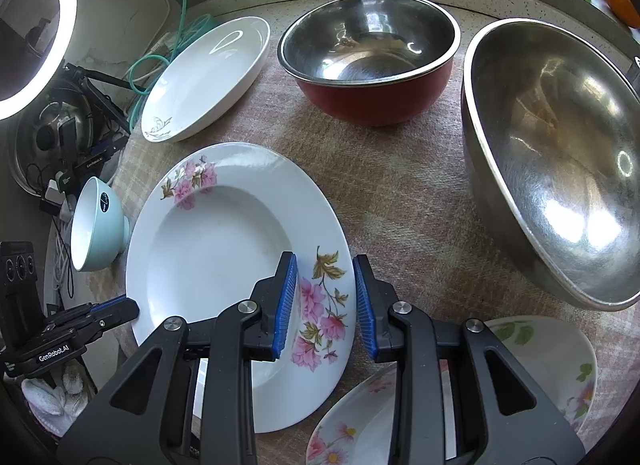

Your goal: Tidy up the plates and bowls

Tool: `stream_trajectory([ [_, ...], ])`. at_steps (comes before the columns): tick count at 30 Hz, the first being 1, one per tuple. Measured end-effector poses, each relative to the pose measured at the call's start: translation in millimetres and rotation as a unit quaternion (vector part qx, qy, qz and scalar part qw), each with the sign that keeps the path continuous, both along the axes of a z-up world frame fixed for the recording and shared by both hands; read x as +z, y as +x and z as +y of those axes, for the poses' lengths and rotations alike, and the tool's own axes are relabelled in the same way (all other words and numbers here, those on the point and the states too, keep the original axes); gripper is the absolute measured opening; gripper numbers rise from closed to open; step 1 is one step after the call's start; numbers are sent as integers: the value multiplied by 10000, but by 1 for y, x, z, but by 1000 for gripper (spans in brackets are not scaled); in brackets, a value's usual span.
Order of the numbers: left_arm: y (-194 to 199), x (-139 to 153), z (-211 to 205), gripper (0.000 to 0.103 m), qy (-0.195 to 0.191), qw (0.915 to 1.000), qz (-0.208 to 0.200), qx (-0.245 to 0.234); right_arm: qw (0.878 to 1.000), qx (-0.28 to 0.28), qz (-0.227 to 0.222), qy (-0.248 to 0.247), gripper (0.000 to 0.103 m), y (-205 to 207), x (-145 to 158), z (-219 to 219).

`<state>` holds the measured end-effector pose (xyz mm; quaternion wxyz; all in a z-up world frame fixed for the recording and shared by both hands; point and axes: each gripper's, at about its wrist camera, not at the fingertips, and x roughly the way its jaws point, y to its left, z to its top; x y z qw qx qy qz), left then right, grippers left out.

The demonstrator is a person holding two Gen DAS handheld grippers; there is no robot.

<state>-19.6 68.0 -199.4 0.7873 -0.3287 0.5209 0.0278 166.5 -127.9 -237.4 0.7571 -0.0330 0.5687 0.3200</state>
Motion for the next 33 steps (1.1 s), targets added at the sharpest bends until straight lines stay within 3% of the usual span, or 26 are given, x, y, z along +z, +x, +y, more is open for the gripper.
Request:
stream_trajectory([
  [33,-35,-1,7,13,61,9998,150,151,9990,379,24,-246,30,-47,-2,14],
])
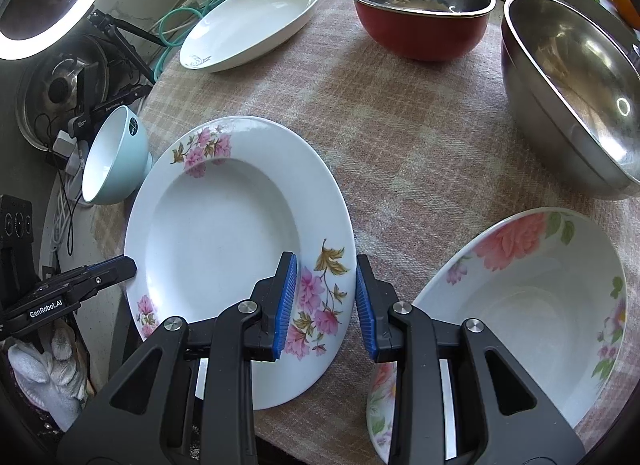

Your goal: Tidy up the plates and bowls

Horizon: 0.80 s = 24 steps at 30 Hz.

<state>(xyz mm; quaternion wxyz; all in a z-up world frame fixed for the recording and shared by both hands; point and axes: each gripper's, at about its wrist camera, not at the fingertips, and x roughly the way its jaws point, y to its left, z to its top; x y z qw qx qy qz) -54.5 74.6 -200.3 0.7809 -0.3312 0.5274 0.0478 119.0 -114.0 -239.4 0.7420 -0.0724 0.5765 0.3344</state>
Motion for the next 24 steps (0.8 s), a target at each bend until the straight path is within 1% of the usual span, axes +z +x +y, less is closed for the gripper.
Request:
stream_trajectory([
  [7,2,0,1,13,32,10000,28,-3,9999,41,-77,-69,30,-5,0,-2],
  [13,3,3,0,13,170,9998,36,-58,9999,24,-130,-46,30,-5,1,-2],
  [16,2,7,1,13,245,9997,17,-80,9996,-24,-273,-33,31,-6,6,-4],
  [17,2,9,1,13,259,9996,-8,-78,9995,-49,-317,-25,32,-6,9,-5],
  [18,1,11,2,13,273,9996,-32,-96,9994,-71,-341,5,36,-5,12,-6],
  [19,1,13,2,13,292,9995,-56,-124,9993,-101,-363,48,44,-4,15,-8],
  [21,0,18,1,14,353,9992,-95,-154,9988,-196,-418,167,51,-4,22,-13],
  [24,1,27,-1,14,439,9985,-218,-238,9975,-390,-439,393,51,-5,33,-22],
])
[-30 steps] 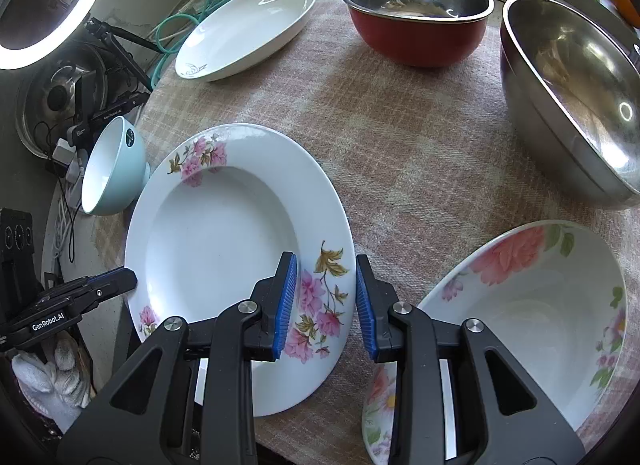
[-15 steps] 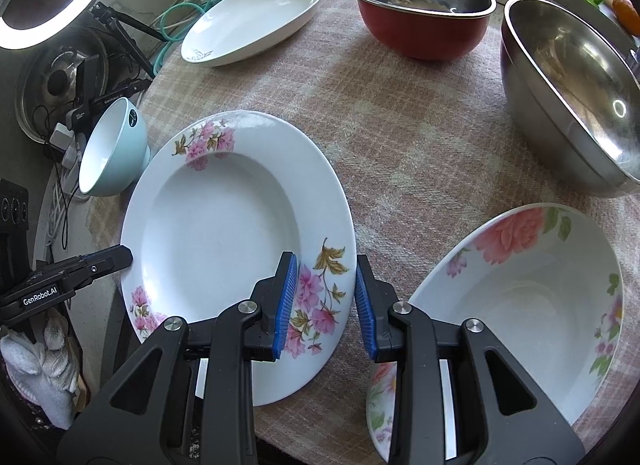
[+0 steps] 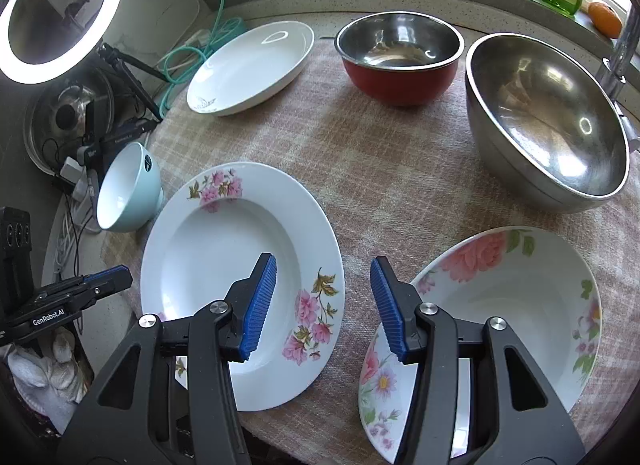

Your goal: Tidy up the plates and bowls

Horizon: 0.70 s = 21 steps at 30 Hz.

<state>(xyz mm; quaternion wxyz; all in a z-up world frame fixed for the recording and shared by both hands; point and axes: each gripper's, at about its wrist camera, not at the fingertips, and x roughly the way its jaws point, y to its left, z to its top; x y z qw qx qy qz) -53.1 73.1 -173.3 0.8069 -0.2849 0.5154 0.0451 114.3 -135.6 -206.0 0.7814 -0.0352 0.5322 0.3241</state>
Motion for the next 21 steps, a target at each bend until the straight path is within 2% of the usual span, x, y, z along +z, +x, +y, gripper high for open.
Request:
stream_trajectory([
  [4,8,10,-4,14,-47,9997,-152,-169,9994,-276,-28,197,51,-3,12,-18],
  [6,15,15,-11,20,-78,9993,-240,-279,9987,-427,-71,253,51,-6,18,-31],
  [11,37,22,-38,20,-182,9964,-391,-728,9953,-897,-198,302,51,-10,29,-71],
  [16,59,25,-76,21,-265,9894,-430,-1362,9888,-1439,-211,320,51,-12,29,-115],
  [21,79,18,-115,21,-191,9801,-395,-1934,9814,-1903,-145,185,51,-14,17,-156],
])
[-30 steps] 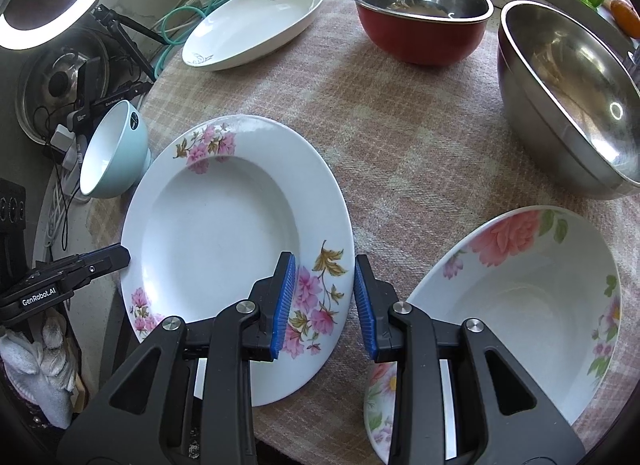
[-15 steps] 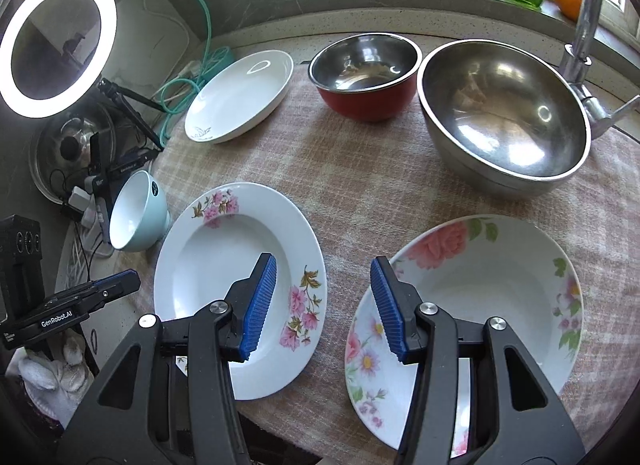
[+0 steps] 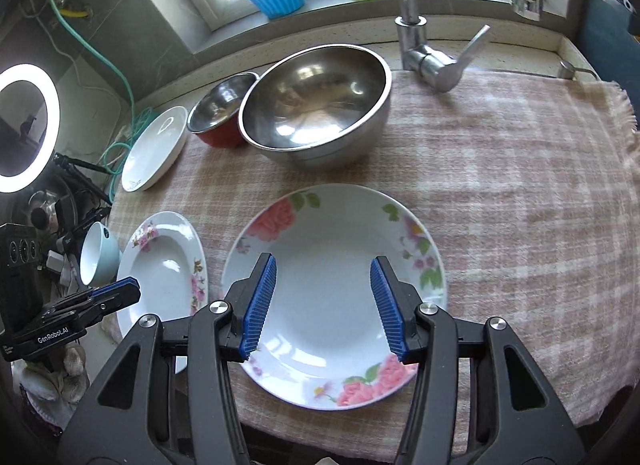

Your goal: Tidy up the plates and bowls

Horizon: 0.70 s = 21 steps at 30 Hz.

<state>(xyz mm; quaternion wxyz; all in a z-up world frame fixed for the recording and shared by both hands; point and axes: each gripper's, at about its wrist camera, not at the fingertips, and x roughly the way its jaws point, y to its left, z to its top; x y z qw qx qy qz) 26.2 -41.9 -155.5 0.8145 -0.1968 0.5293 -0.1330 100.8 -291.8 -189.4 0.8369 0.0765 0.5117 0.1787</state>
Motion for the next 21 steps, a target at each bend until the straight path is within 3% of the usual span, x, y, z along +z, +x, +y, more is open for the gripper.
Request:
stream_trajectory([
  [8,27,-15,-47,21,106,9983,100,-558,9986,-469,207,-99,51,-5,-26,-50],
  [17,47,-29,-58,21,278,9973,255,-633,9973,-535,499,113,50,-1,-50,-67],
  [21,53,-34,-61,21,287,9969,342,-649,9969,-432,616,247,37,3,-58,-64],
])
